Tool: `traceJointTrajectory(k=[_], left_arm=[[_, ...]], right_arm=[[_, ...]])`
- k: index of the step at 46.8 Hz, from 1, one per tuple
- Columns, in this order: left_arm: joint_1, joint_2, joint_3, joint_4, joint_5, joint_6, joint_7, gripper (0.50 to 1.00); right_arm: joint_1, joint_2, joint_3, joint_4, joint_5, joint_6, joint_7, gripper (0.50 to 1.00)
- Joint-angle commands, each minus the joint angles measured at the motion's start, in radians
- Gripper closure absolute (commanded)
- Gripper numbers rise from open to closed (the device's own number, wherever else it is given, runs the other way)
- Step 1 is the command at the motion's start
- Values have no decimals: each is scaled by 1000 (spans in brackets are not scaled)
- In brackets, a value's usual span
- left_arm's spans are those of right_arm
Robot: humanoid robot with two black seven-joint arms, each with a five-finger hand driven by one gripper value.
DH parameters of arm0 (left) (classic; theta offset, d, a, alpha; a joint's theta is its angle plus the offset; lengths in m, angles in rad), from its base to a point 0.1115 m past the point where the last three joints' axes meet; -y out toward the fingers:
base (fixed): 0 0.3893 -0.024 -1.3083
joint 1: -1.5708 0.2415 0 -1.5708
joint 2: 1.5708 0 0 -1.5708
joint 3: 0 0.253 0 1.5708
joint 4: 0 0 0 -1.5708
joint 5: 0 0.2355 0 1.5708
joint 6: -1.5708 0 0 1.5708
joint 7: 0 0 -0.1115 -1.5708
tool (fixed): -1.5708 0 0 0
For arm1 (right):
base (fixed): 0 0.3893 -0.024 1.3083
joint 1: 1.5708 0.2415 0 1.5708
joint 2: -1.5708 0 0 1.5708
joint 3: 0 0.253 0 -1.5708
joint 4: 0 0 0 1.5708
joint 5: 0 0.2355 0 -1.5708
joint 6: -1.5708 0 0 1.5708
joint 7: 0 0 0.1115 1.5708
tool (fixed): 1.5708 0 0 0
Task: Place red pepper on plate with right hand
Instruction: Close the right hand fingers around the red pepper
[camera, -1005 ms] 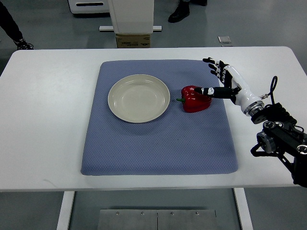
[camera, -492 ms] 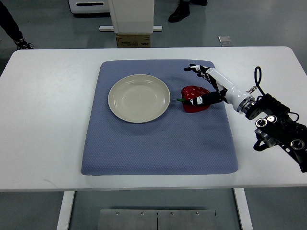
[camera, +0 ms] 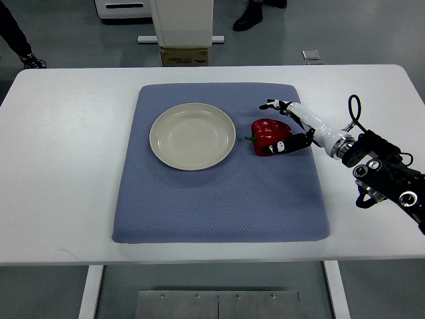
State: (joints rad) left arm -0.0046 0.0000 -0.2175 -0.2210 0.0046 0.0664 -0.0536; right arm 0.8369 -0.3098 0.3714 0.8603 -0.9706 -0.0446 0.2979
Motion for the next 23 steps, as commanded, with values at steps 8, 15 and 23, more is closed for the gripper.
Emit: traceJointTrajectory(k=[8,15,23], left_arm=[[0,0,1,0,0,0,0,500],[0,0,1,0,0,0,0,500],[0,0,1,0,0,0,0,500]], right_arm=[[7,-2,-29,-1,-3,-1,1,517],[8,1,-32,-1,-14,-1,0,517],[14,6,-51,-1,-19,-1,0,519]])
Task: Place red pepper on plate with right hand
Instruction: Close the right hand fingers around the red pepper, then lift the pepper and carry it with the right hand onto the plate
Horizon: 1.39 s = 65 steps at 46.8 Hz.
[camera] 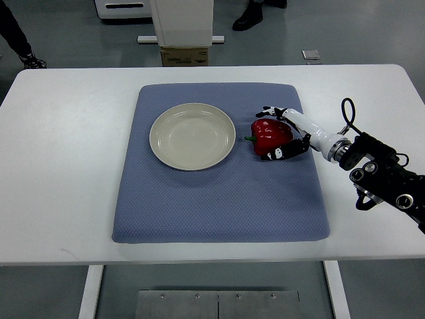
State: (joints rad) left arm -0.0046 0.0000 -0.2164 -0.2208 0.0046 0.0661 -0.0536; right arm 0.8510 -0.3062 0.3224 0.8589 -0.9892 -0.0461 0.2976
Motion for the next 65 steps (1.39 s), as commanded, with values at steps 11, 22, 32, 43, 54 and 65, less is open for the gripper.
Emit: traceJointTrajectory(k=[11,22,32,43,54,65], left_arm=[[0,0,-1,0,0,0,0,500],[0,0,0,0,0,0,0,500],[0,0,-1,0,0,0,0,500],[0,0,-1,0,0,0,0,500],[0,0,0,0,0,0,0,500],[0,0,-1,0,0,0,0,500]], right_arm=[[0,4,-5,0,-3,0,0,584],[2,3,-19,0,-6,0,5,879],[2,3,-16,-1,-5,0,11,1000],[23,4,10,0,9,-25,11,1000],[97,6,12,0,37,-23,-3,1000],[138,76,12,-1,40,-23,-51,1000]])
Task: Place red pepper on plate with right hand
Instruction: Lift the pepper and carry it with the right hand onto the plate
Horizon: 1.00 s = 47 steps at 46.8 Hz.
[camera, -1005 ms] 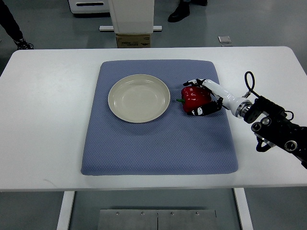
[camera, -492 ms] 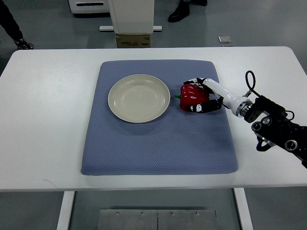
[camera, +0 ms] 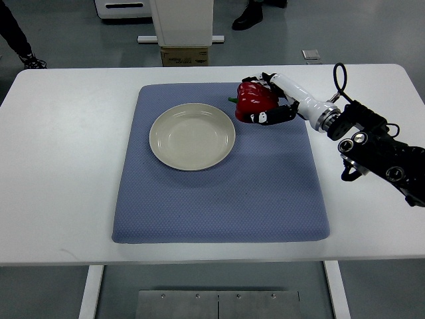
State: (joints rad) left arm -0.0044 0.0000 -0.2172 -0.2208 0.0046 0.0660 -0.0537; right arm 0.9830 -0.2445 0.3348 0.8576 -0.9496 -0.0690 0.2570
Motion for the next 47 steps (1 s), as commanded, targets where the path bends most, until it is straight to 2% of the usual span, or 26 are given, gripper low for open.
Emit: traceJointTrajectory(k=[1,16,32,47], left_arm=[[0,0,1,0,0,0,0,500],[0,0,1,0,0,0,0,500],[0,0,-1,0,0,0,0,500],[0,0,-1,0,0,0,0,500]], right_arm=[[11,22,-2,0,0,0,-13,1000],[31,134,-5,-2,-2,0,-51,1000],[26,244,-8,-5,-2,1,-44,1000],[-9,244,-10,-9,-2,1,-54,1000]])
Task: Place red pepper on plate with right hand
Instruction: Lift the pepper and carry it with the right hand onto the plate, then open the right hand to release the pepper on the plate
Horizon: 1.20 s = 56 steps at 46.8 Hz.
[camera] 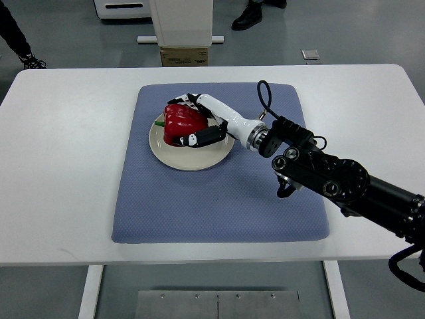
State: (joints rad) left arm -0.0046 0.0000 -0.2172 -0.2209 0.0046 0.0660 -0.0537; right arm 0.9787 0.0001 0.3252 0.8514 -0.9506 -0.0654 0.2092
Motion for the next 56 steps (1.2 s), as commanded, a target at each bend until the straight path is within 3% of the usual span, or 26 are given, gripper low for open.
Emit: traceJointTrajectory(k=[1,20,38,39,43,47,56], left_arm=[[0,0,-1,0,0,0,0,500],[0,0,-1,0,0,0,0,500],[0,0,-1,0,0,0,0,500],[0,0,-1,0,0,0,0,500],[0,0,-1,0,0,0,0,500],[0,0,-1,0,0,0,0,500],[0,0,-1,0,0,0,0,500]], right_arm=[[-6,0,0,-8,0,-2,-10,1000],[-38,0,5,-35,0,-40,-71,1000],[-40,0,6,-32,18,-43,-68,1000],[-41,0,8,-32,18,-42,-68,982],[-46,0,8,-31,18,-43,-68,677],[-55,0,9,-31,18,-42,-66,513],[-57,0,9,-28,30,-42,-66,500]])
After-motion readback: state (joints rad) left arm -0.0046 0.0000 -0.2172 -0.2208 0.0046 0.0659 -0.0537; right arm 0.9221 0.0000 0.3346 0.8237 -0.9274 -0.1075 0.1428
